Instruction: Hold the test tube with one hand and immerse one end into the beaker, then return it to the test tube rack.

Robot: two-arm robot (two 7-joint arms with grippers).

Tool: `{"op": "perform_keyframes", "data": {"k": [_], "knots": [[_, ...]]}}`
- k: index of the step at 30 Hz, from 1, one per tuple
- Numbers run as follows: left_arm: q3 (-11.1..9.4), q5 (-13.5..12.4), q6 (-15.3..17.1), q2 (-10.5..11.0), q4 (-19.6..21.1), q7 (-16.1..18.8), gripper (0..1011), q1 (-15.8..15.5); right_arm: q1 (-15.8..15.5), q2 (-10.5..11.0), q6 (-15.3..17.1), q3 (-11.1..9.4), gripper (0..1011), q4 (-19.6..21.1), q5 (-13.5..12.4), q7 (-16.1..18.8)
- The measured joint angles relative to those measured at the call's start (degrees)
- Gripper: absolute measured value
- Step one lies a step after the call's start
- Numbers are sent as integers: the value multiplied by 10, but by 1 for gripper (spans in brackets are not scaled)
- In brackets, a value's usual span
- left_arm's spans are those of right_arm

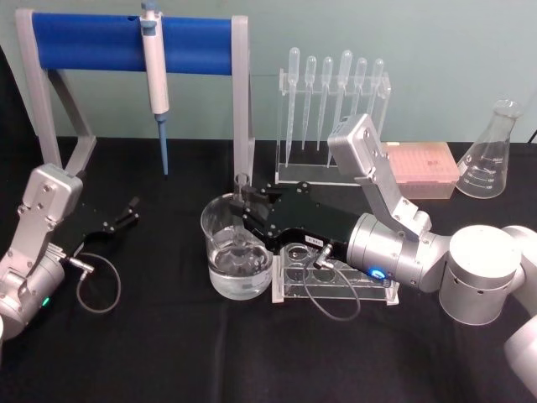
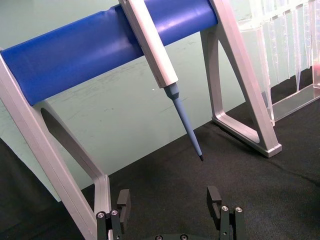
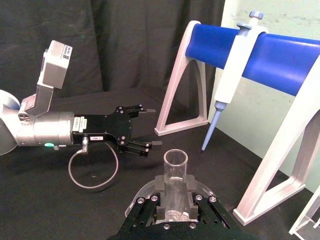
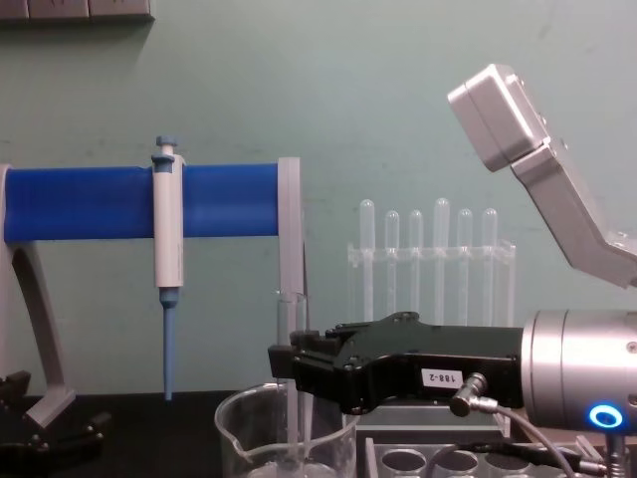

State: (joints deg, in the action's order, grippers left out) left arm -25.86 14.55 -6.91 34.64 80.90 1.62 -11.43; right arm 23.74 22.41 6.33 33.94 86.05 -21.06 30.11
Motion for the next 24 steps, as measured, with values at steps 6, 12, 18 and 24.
{"op": "perform_keyframes", "data": {"k": [6,12,18,24], "knots": [[0,0,0,0,0,0,1000,0,0,0,0,0,243,0,0,0],[0,0,0,0,0,0,1000,0,0,0,0,0,243,0,0,0],[0,0,0,0,0,0,1000,0,0,0,0,0,243,0,0,0],[0,0,0,0,0,0,1000,0,0,0,0,0,243,0,0,0]]}}
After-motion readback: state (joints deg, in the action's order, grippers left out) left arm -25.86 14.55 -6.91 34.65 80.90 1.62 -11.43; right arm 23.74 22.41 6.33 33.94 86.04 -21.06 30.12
